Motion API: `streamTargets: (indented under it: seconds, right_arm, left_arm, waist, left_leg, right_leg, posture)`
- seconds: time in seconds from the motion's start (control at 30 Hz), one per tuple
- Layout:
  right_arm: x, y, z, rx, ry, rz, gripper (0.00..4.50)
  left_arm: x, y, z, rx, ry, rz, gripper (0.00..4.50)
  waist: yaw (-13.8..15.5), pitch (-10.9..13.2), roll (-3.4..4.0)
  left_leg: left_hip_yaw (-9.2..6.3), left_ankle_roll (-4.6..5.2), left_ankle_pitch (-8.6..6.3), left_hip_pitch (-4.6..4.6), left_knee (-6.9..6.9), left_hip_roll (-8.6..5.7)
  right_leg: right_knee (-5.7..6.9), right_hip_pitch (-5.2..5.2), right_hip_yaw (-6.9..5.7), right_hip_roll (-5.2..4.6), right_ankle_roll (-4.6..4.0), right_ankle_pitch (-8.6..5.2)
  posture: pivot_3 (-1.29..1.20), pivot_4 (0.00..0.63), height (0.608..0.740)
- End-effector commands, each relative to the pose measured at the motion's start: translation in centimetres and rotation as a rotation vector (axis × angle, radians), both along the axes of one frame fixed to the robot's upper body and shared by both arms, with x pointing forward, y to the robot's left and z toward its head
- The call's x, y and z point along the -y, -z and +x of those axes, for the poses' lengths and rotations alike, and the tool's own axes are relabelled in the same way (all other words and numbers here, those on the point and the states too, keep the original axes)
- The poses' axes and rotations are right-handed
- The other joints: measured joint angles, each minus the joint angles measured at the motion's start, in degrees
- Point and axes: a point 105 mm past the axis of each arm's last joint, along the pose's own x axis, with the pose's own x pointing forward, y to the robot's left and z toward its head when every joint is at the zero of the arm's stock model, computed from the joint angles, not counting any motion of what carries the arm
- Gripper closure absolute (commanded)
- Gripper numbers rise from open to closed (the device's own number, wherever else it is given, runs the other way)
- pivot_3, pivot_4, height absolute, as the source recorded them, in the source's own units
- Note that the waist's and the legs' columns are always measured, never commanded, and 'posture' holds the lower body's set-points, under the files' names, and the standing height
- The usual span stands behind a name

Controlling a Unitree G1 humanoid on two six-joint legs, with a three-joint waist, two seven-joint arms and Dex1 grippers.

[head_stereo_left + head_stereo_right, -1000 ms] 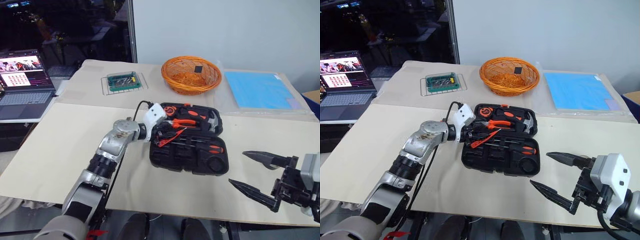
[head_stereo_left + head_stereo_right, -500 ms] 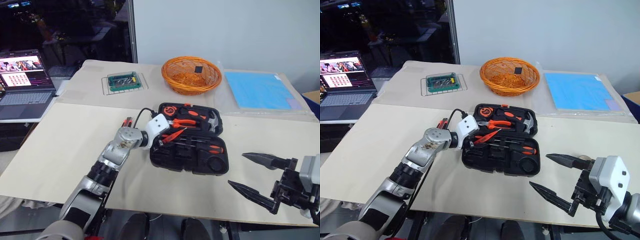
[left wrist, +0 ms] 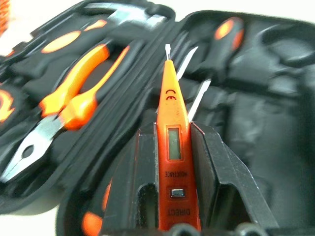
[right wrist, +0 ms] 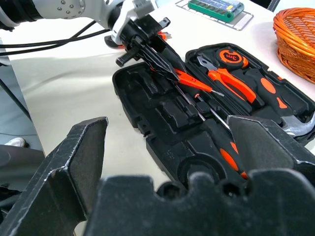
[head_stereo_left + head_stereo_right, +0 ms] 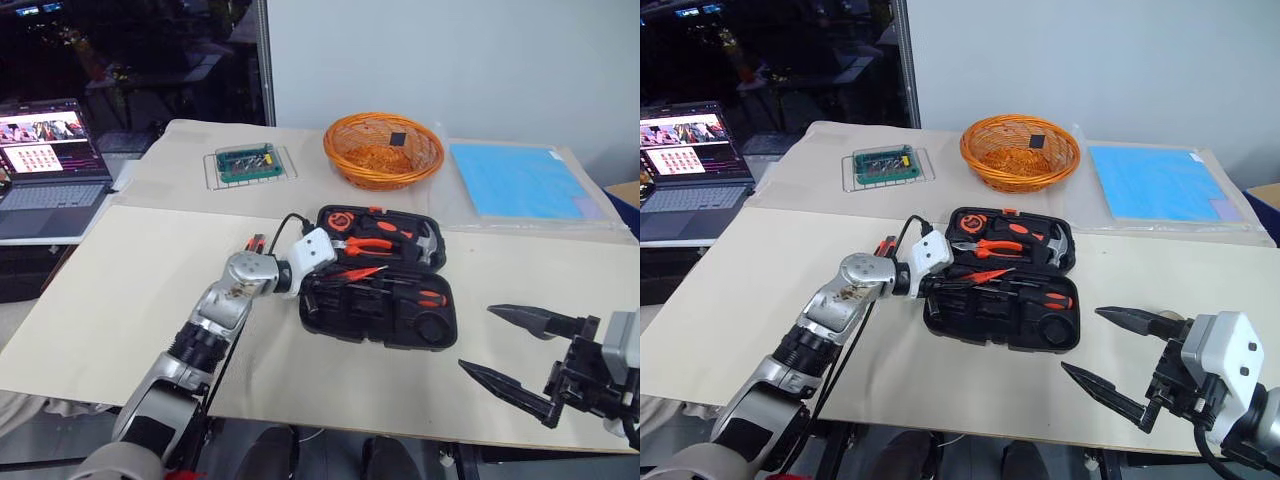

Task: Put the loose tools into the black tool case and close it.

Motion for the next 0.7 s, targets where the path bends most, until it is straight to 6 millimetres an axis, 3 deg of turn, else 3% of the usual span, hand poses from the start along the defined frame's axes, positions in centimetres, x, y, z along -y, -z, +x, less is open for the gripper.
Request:
streamTargets:
  seconds: [0.03, 0.37, 0.7]
  right_arm:
    - [-0.2, -0.7, -0.2, 0.042, -0.001, -0.007, 0.0]
    - [-0.1, -0.7, -0.5, 0.04, 0.004, -0.01, 0.0]
    - [-0.2, -0.7, -1.0, 0.031, 0.01, -0.01, 0.0]
  left_arm:
    - [0.1, -0.2, -0.2, 0.021, 0.103, 0.023, 4.01]
    - [0.8, 1.3, 1.3, 0.082, 0.203, 0.144, 4.01]
    - [1.2, 1.4, 1.2, 0.083, 0.3, 0.179, 4.01]
  waist:
    - [0.03, 0.0, 0.01]
    - [0.77, 0.01, -0.01]
    - [0.78, 0.01, -0.02]
  left_leg:
    - [0.0, 0.01, 0.0, 0.0, 0.0, 0.0]
    - [-0.01, 0.05, 0.03, -0.01, 0.0, -0.02]
    - [0.0, 0.23, 0.11, -0.01, 0.0, -0.02]
  right_leg:
    - [0.0, 0.0, 0.0, 0.0, 0.0, 0.0]
    - [-0.04, 0.03, -0.03, -0.02, 0.04, 0.01]
    - [-0.04, 0.04, -0.03, -0.02, 0.07, 0.0]
  posture:
    - [0.0, 0.15, 0.74]
    - [0.0, 0.15, 0.74]
    - [0.0, 0.15, 0.74]
